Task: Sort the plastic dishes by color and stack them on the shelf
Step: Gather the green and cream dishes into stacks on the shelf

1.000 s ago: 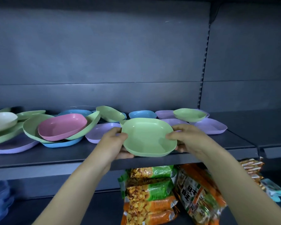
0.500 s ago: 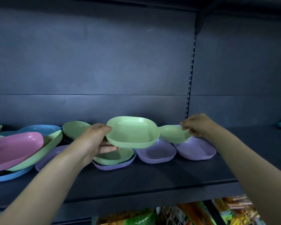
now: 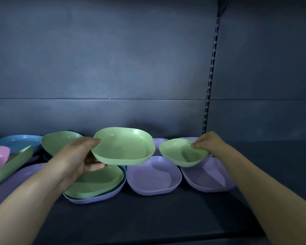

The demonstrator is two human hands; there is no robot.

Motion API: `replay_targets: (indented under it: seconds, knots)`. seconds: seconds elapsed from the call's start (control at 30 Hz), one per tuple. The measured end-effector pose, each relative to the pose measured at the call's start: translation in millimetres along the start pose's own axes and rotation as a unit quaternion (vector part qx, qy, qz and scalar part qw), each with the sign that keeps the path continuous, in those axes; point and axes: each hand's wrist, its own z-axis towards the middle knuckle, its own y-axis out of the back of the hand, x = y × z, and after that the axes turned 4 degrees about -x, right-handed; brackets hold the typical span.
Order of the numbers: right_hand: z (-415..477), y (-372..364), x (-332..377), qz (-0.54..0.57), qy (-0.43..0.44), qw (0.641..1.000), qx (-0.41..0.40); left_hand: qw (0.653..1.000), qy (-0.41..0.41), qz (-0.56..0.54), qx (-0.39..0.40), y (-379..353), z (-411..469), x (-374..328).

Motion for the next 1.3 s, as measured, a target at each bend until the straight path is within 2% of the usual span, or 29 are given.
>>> replay_targets:
  seconds: [0.27, 0.4, 0.7, 0.83, 0.97, 1.07, 1.2, 1.3]
  knots:
    - [-10.6, 13.4, -2.3, 0.171, -0.042, 0.984, 0.026, 1.0, -0.005, -0.024, -0.007, 10.4, -1.1, 4.5]
    - [-34.2, 21.8, 5.9, 0.214, -0.043, 0.976, 0.005, 0.999, -0.008, -0.038, -0.002, 21.6, -7.1, 4.2]
    - [-140.3, 13.9, 77.7, 0.37, -0.026, 0.928, 0.036, 0.998, -0.033, -0.051, 0.019, 71.6, -28.0, 1.5]
    - [-190.9, -10.5, 119.5, 0.38, -0.002, 0.922, 0.078, 0.996, -0.046, -0.059, 0.038, 95.1, -39.8, 4.4]
    - [-228.7, -46.0, 147.1, 0.371, 0.006, 0.926, 0.071, 0.994, -0.06, -0.058, 0.063, 112.7, -48.8, 9.3]
    - [-245.7, -69.8, 155.5, 0.345, -0.007, 0.937, 0.056, 0.993, -0.064, -0.062, 0.077, 124.1, -51.1, 12.3]
    - [-258.6, -90.3, 161.2, 0.301, -0.035, 0.949, 0.084, 0.991, -0.055, -0.07, 0.103, 130.5, -53.4, 16.0]
    - [-261.6, -95.9, 161.8, 0.316, -0.045, 0.945, 0.08, 0.99, -0.024, -0.083, 0.111, 131.8, -53.3, 16.2]
